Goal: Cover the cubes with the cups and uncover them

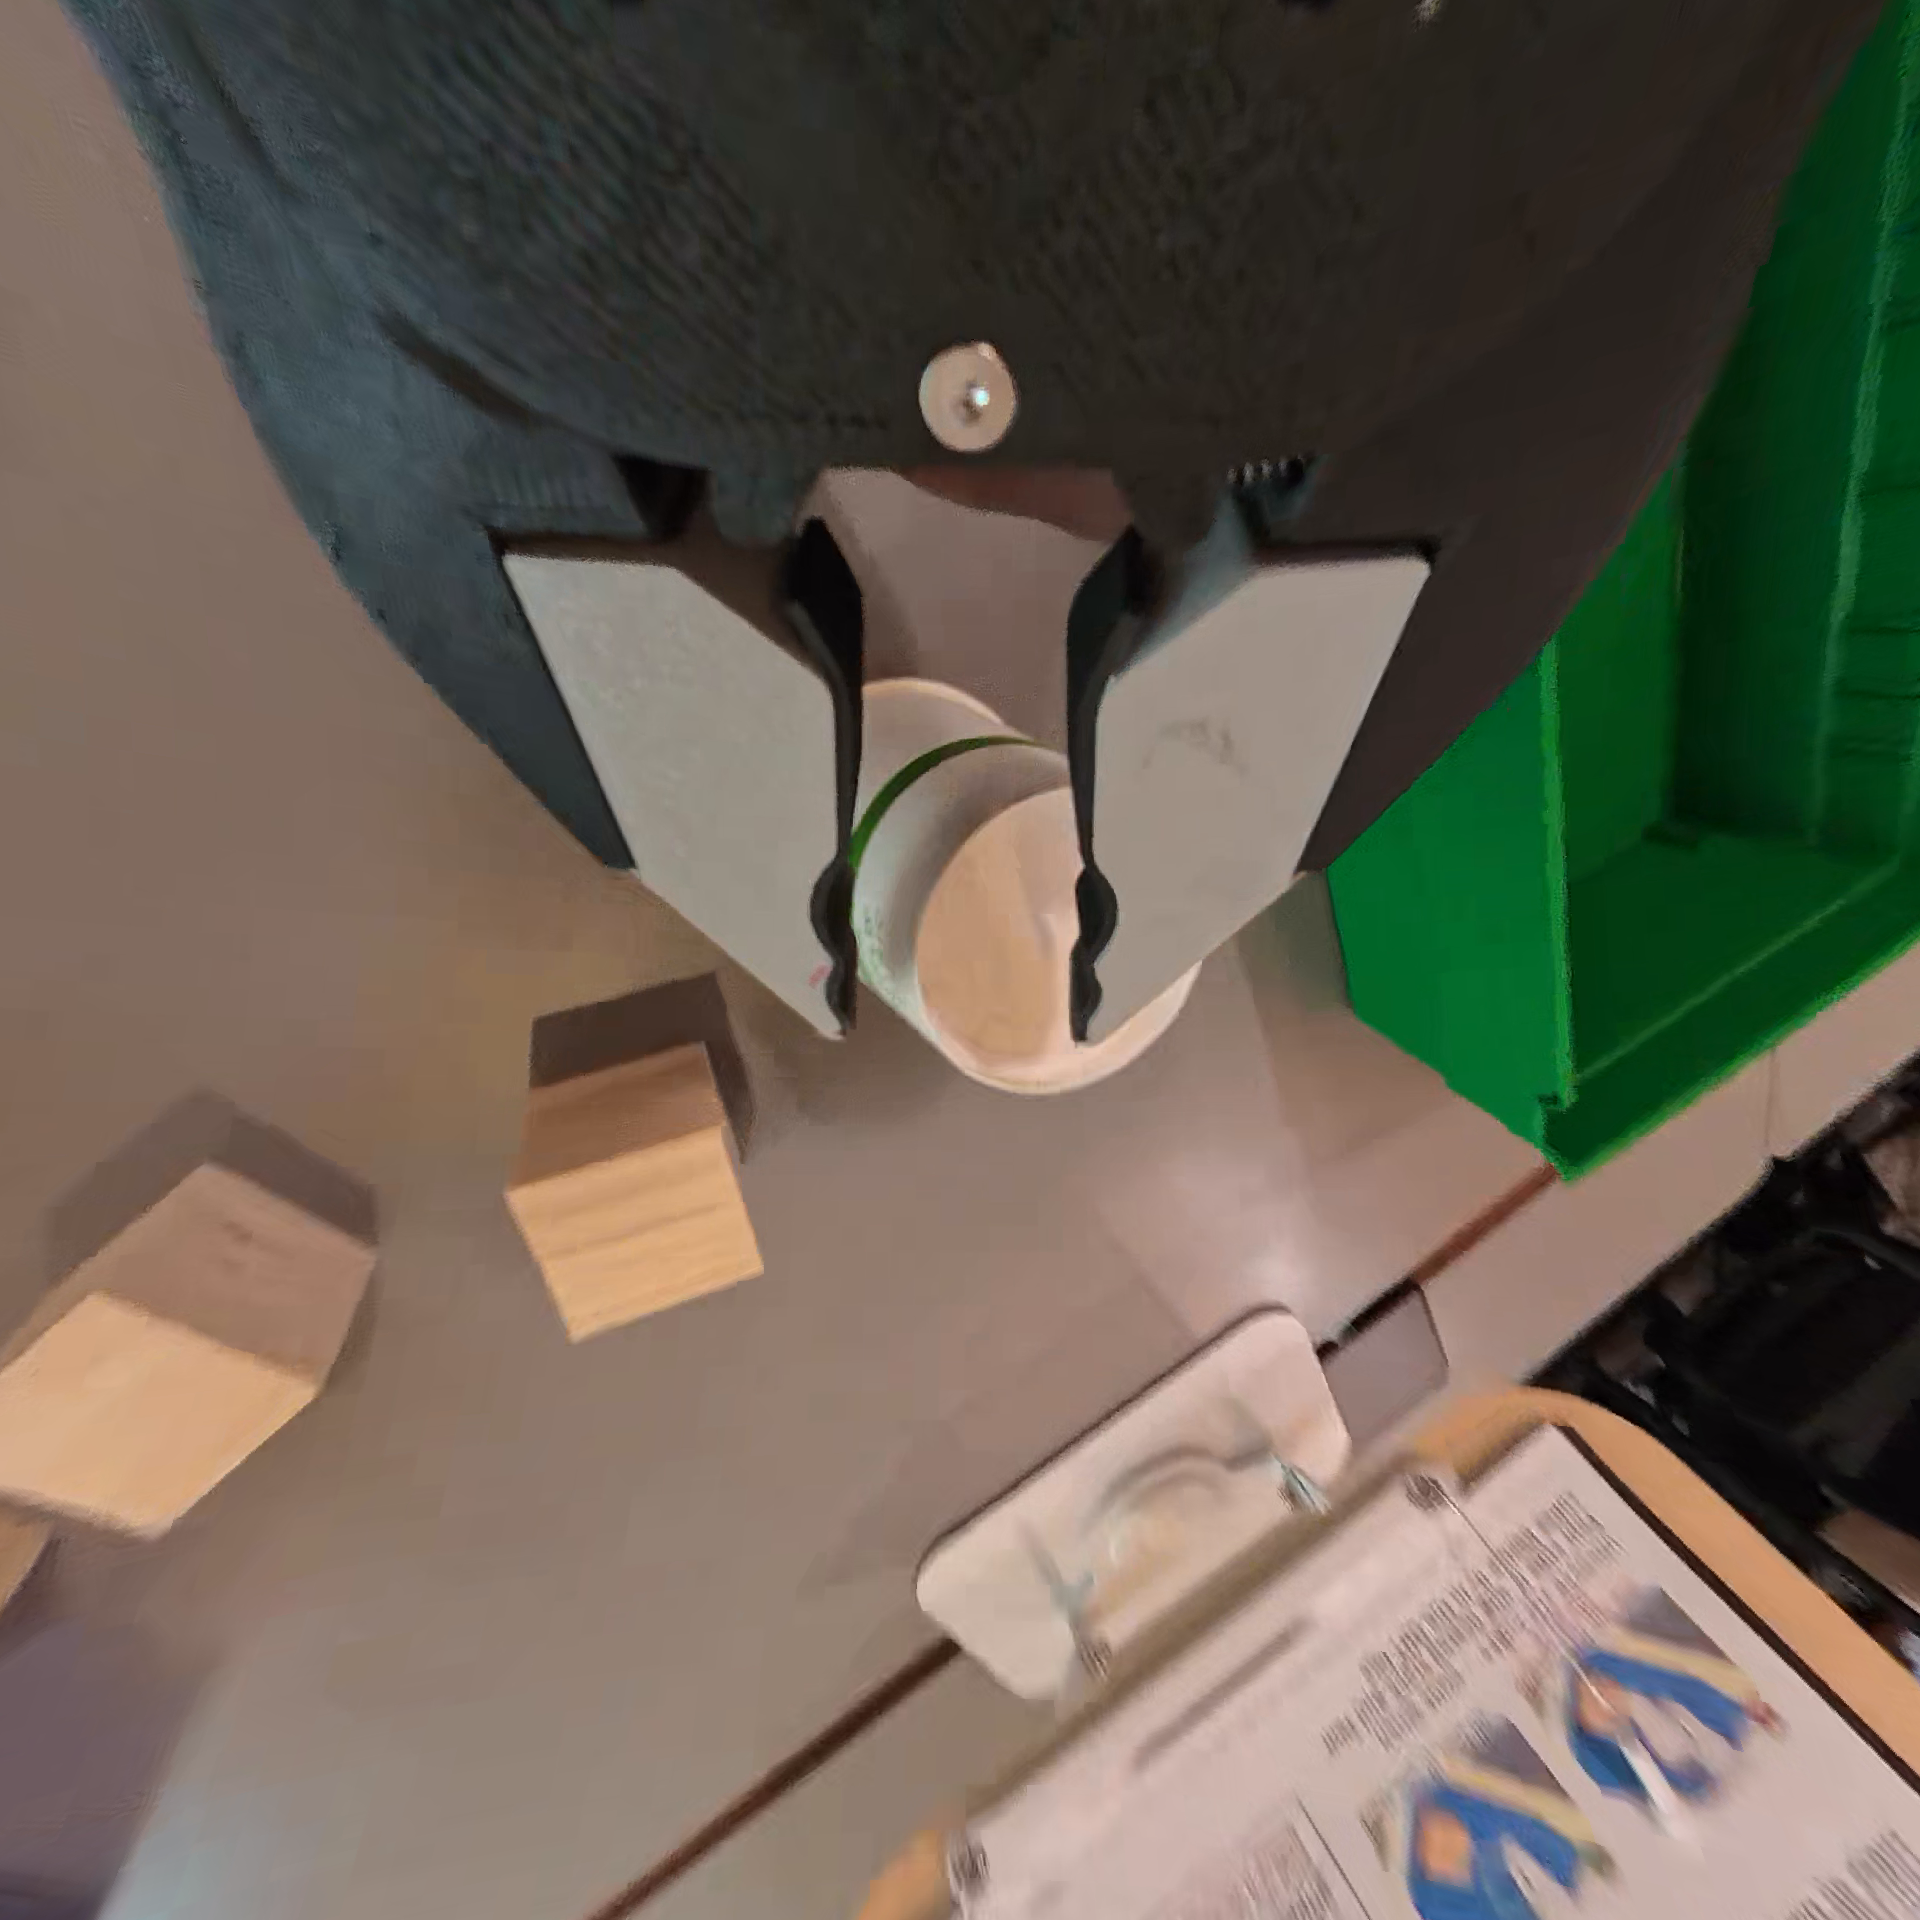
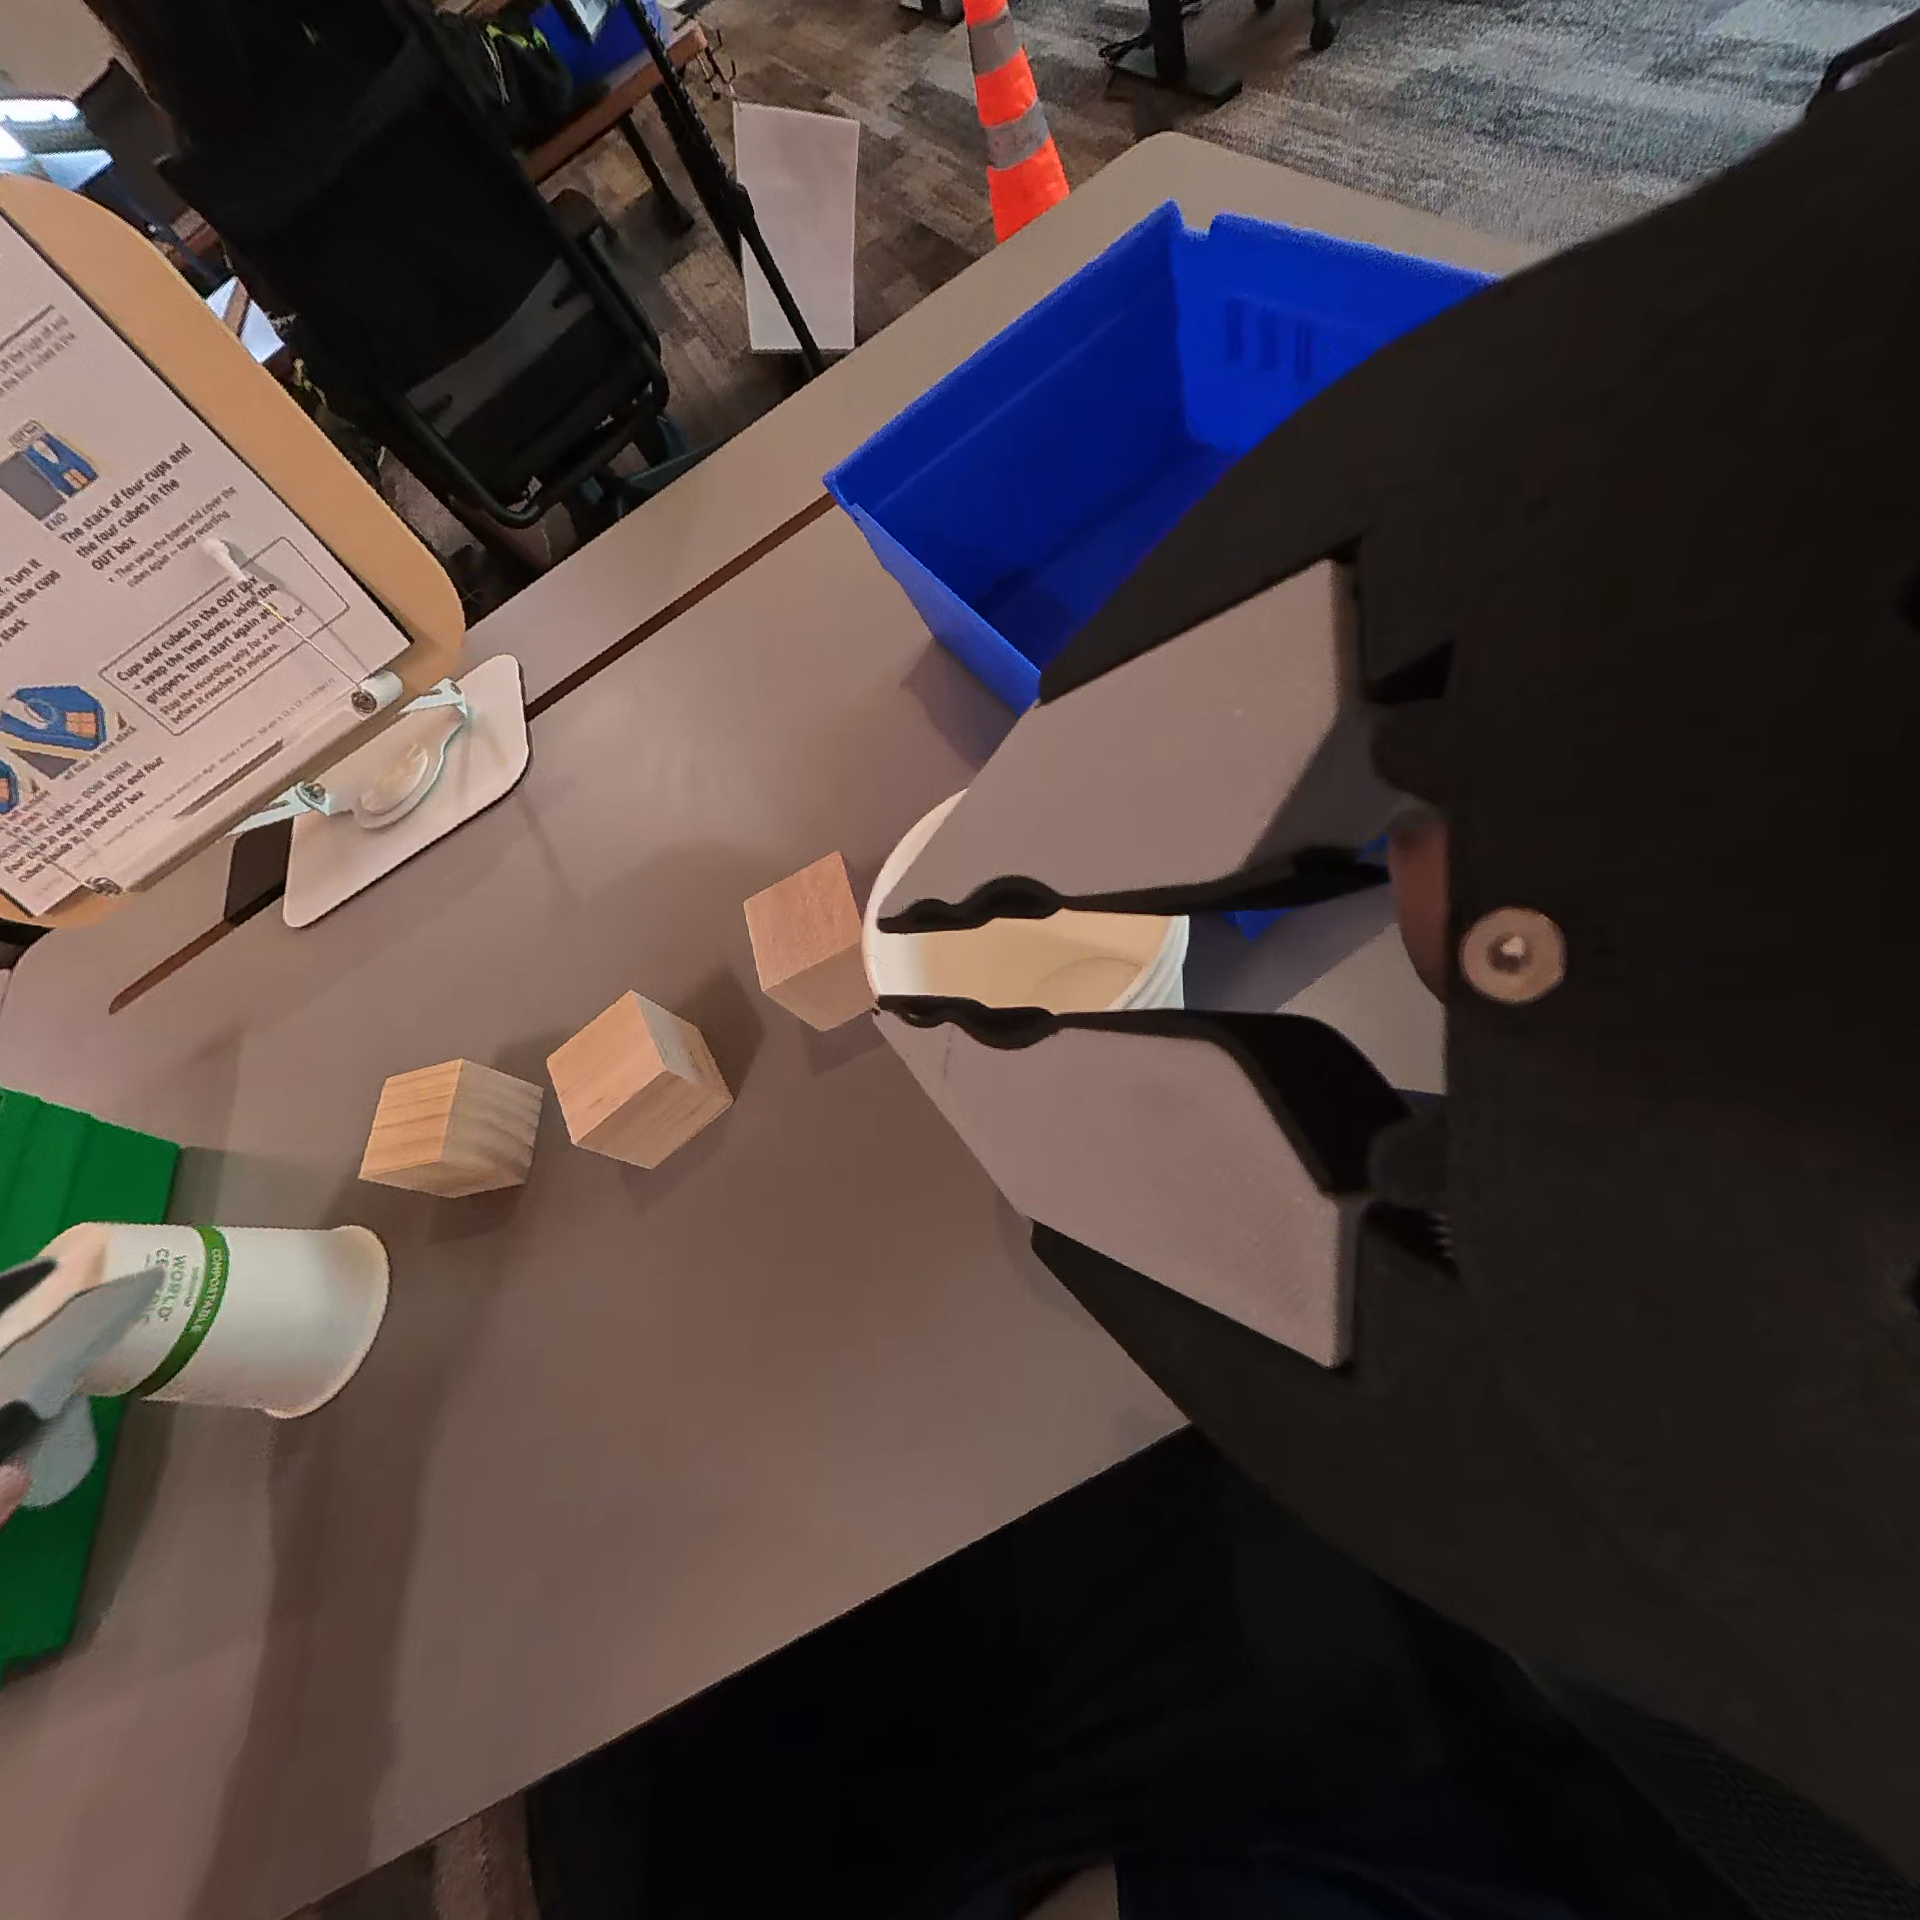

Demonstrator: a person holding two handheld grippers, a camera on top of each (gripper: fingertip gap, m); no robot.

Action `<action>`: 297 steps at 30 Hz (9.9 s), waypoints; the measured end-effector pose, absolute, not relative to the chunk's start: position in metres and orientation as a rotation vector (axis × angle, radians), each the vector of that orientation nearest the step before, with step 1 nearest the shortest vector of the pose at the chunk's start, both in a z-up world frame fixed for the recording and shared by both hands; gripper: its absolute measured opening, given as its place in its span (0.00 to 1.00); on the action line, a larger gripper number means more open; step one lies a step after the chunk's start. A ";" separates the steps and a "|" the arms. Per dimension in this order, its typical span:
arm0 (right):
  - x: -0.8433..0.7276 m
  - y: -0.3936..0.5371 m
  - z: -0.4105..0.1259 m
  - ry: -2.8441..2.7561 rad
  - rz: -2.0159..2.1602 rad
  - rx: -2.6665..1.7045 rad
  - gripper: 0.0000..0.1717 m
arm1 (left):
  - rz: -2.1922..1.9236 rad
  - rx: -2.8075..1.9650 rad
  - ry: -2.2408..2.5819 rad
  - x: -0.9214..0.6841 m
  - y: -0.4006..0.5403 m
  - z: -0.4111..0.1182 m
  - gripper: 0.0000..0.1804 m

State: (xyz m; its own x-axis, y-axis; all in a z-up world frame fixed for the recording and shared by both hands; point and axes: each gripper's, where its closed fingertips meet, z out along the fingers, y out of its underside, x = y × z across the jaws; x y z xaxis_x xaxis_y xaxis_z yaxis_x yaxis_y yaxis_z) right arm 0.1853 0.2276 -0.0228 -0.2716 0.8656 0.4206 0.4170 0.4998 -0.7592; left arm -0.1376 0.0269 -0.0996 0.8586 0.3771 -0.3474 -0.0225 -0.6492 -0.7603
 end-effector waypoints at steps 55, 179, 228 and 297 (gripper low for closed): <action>0.208 0.228 0.042 -1.957 0.549 -1.002 0.00 | 0.354 -1.827 -0.008 0.002 0.112 -0.128 0.12; 0.004 0.274 -0.114 -1.431 1.012 -1.454 0.45 | 0.346 -1.583 -0.108 -0.022 0.106 -0.099 0.06; 0.040 0.213 -0.157 -2.036 1.099 -1.168 0.34 | 0.100 -1.632 0.136 0.016 0.110 -0.106 0.15; 0.140 0.509 -0.122 -1.289 0.562 -1.933 0.33 | 0.146 -1.611 0.152 0.018 0.107 -0.104 0.14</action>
State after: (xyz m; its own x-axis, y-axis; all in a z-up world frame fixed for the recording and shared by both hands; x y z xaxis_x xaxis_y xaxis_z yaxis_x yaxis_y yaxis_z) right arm 0.1402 0.5087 -0.1221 0.4014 0.9150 0.0392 0.5942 -0.2277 -0.7714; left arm 0.0181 0.1074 -0.1039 0.9822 -0.0083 -0.1876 -0.1878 -0.0444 -0.9812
